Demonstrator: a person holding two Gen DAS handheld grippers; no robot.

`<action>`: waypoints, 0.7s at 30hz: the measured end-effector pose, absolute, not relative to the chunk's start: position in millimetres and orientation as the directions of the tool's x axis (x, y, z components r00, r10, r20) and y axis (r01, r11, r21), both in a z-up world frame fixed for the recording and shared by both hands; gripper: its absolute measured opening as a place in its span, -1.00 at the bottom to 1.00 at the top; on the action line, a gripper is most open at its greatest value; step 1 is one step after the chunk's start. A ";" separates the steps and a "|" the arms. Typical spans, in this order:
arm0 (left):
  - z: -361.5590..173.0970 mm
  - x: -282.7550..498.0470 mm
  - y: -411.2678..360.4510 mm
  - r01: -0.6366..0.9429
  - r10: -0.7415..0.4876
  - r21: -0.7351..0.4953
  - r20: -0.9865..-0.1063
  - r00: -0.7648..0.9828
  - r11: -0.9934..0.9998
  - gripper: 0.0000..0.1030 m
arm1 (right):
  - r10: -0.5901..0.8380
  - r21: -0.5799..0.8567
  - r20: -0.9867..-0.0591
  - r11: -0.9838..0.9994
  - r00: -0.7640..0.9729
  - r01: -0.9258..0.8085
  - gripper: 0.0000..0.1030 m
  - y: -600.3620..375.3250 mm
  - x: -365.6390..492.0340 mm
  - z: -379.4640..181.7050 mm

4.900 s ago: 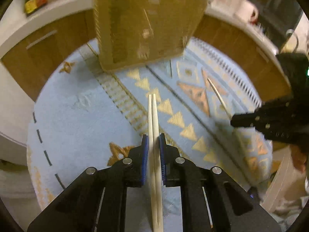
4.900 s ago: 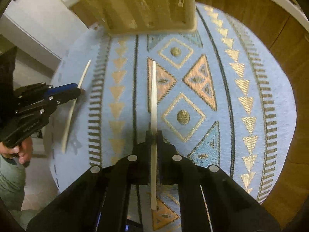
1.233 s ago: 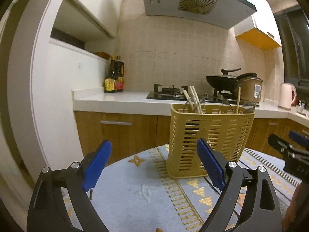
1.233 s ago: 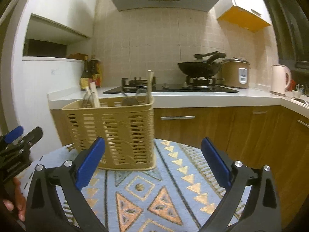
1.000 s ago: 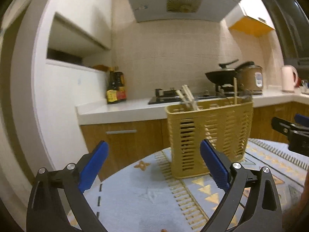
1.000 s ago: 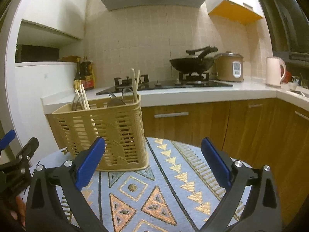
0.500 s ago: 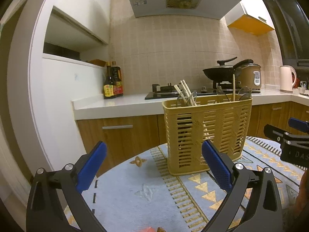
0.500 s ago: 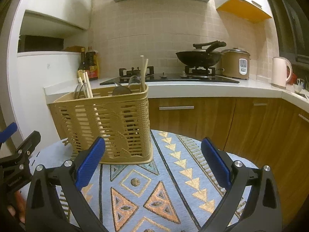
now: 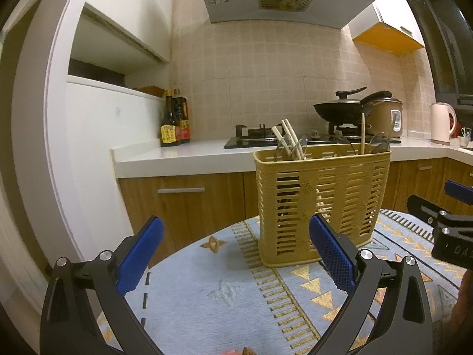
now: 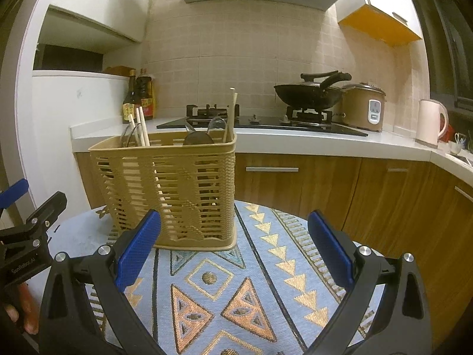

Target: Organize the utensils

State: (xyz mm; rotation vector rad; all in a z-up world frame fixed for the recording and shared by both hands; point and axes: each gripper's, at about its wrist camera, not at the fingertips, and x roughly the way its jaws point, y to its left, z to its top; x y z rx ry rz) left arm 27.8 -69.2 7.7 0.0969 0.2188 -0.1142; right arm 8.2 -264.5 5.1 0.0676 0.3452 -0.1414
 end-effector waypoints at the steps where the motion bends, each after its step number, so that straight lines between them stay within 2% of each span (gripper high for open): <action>1: 7.3 28.0 -69.3 0.120 -0.098 0.086 -0.224 0.970 0.989 0.86 | -0.125 0.049 -0.344 0.987 0.931 0.151 0.85 -265.8 8.2 5.2; 21: 6.7 29.5 -71.8 0.120 -0.093 0.098 -0.243 0.966 0.988 0.86 | -0.127 0.062 -0.351 0.985 0.928 0.158 0.85 -268.2 7.3 5.7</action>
